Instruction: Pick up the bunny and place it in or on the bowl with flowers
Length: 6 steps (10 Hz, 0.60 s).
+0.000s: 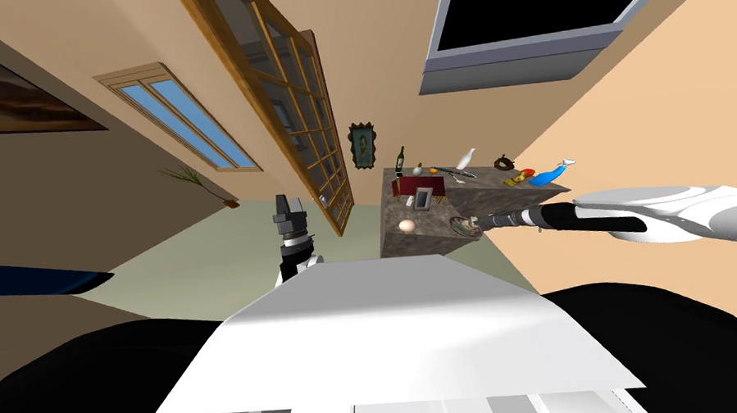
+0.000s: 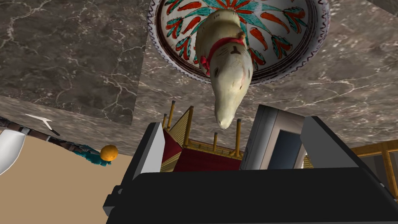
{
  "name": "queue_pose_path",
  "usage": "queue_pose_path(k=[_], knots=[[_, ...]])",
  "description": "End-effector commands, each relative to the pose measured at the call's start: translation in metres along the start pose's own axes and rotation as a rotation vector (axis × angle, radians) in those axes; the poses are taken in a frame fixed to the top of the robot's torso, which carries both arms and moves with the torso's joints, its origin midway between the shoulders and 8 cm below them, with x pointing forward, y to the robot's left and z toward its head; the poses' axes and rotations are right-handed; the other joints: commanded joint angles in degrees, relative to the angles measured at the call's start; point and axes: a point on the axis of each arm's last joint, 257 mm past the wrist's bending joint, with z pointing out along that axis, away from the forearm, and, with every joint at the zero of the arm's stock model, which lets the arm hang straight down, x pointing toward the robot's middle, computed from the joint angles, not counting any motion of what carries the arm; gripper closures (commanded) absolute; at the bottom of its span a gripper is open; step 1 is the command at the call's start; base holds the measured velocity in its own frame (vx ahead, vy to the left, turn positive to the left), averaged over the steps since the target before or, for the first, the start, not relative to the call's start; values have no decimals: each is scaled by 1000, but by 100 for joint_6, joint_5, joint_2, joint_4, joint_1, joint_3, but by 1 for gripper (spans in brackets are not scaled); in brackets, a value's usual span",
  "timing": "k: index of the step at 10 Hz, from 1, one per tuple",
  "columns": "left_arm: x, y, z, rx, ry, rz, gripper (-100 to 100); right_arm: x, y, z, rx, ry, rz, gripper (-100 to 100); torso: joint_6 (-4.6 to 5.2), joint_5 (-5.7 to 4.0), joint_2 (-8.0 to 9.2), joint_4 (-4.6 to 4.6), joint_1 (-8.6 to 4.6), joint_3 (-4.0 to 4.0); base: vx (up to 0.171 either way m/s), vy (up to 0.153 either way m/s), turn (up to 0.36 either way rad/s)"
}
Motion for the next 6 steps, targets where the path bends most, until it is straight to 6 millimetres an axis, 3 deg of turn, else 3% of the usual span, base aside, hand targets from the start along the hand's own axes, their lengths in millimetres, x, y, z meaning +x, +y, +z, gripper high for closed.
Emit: queue_pose_path(k=[1,2,4,6], knots=[[0,0,0,0,0,0,0,-13,1,-3,-8,-2,-5,-100,0,0,0,0,0,0,-13,-22,-72],[0,0,0,0,0,0,0,-13,1,-3,-8,-2,-5,-100,2,0,2,1,-3,1,-10,-17,-31],[0,0,0,0,0,0,0,-33,4,-9,-18,-6,-15,-100,1,0,1,1,-2,1,-13,-20,-68],[0,0,0,0,0,0,0,-33,4,-9,-18,-6,-15,-100,0,0,0,0,1,0,-4,-6,-4]])
